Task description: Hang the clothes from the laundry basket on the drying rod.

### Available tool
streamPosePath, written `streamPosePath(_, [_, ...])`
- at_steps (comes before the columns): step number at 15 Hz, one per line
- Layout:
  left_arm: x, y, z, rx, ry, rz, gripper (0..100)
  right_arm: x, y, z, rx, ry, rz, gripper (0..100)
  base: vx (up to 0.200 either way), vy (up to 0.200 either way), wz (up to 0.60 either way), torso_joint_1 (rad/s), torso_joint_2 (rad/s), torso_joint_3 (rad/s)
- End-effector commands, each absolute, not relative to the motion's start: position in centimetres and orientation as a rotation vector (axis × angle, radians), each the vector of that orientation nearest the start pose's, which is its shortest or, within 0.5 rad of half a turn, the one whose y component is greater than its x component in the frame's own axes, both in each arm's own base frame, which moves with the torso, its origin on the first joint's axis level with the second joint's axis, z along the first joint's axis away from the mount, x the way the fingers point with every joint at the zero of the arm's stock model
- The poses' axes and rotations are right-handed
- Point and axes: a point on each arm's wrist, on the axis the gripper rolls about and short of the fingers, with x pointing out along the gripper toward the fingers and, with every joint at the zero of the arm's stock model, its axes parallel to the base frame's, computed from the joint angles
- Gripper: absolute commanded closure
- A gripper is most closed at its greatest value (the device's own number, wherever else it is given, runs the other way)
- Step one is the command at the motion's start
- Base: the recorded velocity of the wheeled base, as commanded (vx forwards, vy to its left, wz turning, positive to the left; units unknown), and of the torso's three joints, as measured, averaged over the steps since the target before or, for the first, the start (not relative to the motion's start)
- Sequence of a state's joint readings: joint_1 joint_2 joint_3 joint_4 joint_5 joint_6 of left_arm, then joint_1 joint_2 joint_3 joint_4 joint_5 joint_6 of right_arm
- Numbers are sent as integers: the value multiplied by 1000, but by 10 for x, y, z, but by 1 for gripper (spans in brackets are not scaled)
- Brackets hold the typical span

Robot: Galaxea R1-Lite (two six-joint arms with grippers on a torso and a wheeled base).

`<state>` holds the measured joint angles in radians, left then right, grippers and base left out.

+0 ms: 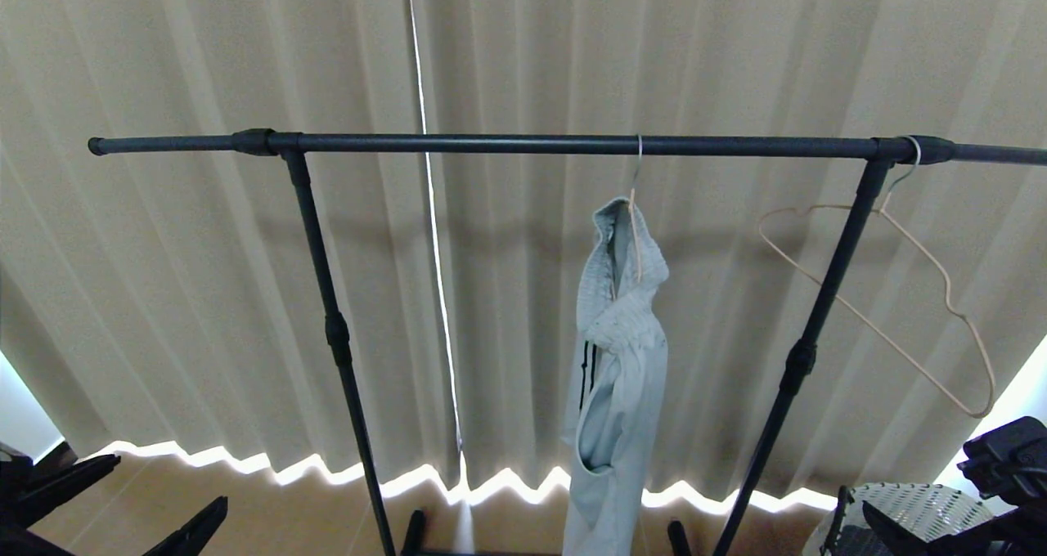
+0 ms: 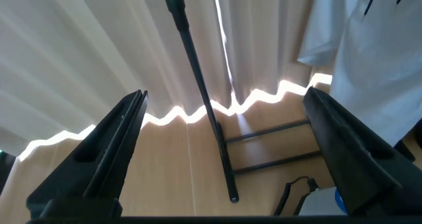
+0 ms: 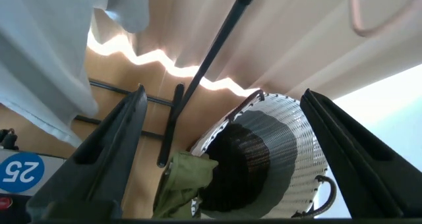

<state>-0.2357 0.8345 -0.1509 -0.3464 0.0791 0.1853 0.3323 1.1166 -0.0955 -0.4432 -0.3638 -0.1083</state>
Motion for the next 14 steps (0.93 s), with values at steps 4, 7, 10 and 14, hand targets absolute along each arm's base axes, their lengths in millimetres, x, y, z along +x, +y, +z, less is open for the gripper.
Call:
streamPosePath(4, [77, -17, 133, 242, 336, -188, 0, 105, 28, 105, -306, 547, -3, 0, 0, 0, 0, -21, 47, 29])
streamPosePath(7, [77, -17, 133, 242, 336, -188, 0, 106, 28, 104, -307, 548, -3, 0, 0, 0, 0, -168, 403, 227])
streamPosePath(10, [77, -17, 133, 244, 335, -188, 0, 105, 28, 105, -307, 547, -4, 0, 0, 0, 0, -198, 470, 273])
streamPosePath(14, [77, -17, 134, 243, 332, -189, 0, 105, 28, 105, -306, 547, -3, 0, 0, 0, 0, -183, 474, 286])
